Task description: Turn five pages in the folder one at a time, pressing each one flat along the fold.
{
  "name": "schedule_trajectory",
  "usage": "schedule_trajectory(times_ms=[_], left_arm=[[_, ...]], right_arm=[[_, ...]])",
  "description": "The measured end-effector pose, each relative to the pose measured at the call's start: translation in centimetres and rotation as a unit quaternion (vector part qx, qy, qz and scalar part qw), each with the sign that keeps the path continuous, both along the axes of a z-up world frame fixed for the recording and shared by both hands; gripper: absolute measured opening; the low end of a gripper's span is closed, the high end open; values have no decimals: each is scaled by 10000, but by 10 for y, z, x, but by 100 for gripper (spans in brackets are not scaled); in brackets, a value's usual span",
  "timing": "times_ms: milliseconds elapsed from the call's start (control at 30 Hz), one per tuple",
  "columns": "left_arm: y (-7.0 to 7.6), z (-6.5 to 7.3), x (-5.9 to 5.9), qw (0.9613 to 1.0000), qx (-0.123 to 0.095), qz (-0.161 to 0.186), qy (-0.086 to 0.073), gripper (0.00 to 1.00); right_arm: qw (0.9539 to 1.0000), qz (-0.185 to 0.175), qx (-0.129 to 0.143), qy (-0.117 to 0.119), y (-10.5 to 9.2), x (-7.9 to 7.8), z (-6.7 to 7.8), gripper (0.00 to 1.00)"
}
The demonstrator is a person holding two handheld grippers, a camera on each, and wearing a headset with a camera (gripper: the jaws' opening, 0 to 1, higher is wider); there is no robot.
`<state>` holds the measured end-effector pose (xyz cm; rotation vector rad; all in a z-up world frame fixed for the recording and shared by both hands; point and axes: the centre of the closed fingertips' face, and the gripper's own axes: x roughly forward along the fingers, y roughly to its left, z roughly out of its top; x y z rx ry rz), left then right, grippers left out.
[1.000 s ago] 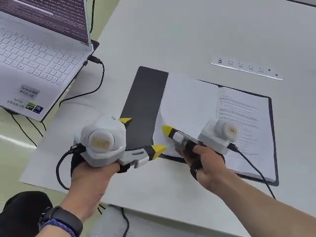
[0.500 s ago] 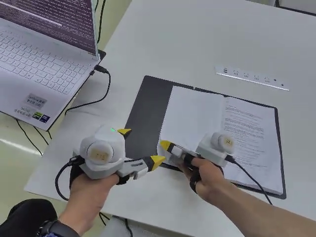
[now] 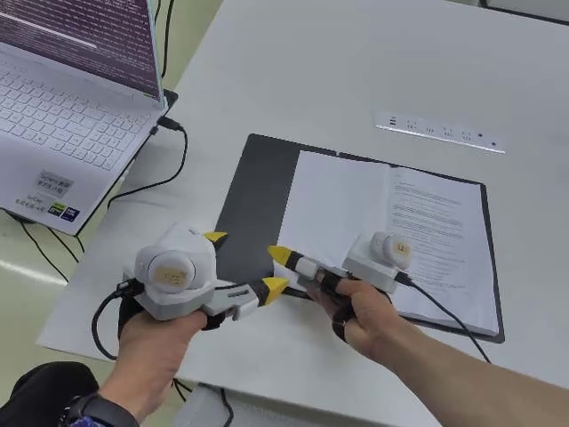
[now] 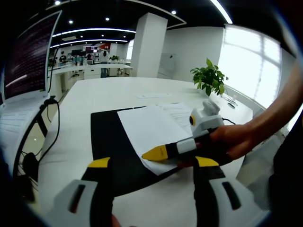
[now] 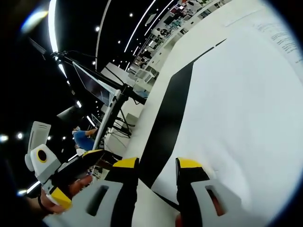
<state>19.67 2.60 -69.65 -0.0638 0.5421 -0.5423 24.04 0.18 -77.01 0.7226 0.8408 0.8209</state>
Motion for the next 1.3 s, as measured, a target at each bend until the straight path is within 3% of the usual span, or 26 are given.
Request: schedule_trajectory(times_ms=[200, 500, 700, 1000, 1300], left_arm=[[-3, -5, 1, 10000, -22, -16, 46, 66], [-5, -4, 6, 10000, -9, -15, 66, 60], [-8, -1, 12, 10000, -47, -26, 51, 52], [-16, -3, 25, 9998, 34, -206, 34, 40], [-35, -12, 37, 9989, 113, -458, 72, 26]], right_arm=[[9999, 90, 79, -78, -8, -13, 9, 41], [9993, 241, 91, -255, -29, -27, 19, 42], [9985, 223, 128, -491, -46, -31, 35, 40], [9978, -44, -13, -663, -82, -31, 40, 39], [9962, -353, -135, -787, -113, -29, 45, 37]])
